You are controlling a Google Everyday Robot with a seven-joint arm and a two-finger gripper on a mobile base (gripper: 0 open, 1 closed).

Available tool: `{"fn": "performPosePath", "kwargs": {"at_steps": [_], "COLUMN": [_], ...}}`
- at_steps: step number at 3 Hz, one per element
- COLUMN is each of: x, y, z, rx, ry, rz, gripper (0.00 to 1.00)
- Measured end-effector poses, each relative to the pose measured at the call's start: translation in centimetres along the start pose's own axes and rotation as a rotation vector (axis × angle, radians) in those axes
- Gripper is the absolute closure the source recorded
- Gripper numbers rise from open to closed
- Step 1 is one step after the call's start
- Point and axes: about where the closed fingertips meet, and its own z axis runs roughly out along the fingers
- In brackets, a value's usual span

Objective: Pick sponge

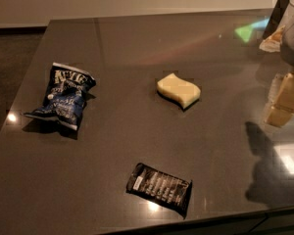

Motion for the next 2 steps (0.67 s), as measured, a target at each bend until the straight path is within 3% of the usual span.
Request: {"fn": "performPosePath", "kwargs": {"at_steps": [1,2], "x": [-0.1,-1.7], "y": [-0.1,-1.5], "z": [0.0,1.7], "rx": [0.004,-0.011], "ry": [0.000,-0.017], "rz": [-0.003,0.009], "gripper": [0.00,0.00]}}
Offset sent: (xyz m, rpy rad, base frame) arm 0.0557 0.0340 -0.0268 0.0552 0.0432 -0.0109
